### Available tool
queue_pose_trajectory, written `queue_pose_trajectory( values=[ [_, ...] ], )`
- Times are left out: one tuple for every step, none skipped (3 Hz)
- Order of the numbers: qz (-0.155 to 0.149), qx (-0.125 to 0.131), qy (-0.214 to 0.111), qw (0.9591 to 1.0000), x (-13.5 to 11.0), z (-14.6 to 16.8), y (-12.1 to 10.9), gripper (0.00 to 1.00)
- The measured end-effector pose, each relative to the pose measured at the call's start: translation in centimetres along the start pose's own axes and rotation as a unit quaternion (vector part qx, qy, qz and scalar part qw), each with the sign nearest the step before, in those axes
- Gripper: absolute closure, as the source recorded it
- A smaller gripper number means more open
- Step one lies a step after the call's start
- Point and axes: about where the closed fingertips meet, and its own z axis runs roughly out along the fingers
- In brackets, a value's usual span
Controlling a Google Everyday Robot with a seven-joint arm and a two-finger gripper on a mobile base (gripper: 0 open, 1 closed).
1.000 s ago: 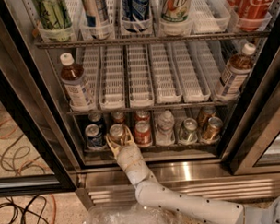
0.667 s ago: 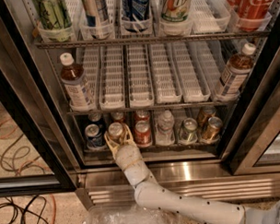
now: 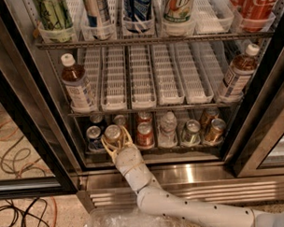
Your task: Pick orange can from bottom shelf of fridge
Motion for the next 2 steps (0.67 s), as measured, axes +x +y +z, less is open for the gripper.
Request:
queue_pose_trajectory(
  values=[
    [-0.013, -0.020, 0.022, 0.9995, -0.2, -2.0, 0.6, 1.00],
    [-0.041, -0.031, 0.066, 0.9965, 1.0, -5.6, 0.5, 1.00]
  ],
)
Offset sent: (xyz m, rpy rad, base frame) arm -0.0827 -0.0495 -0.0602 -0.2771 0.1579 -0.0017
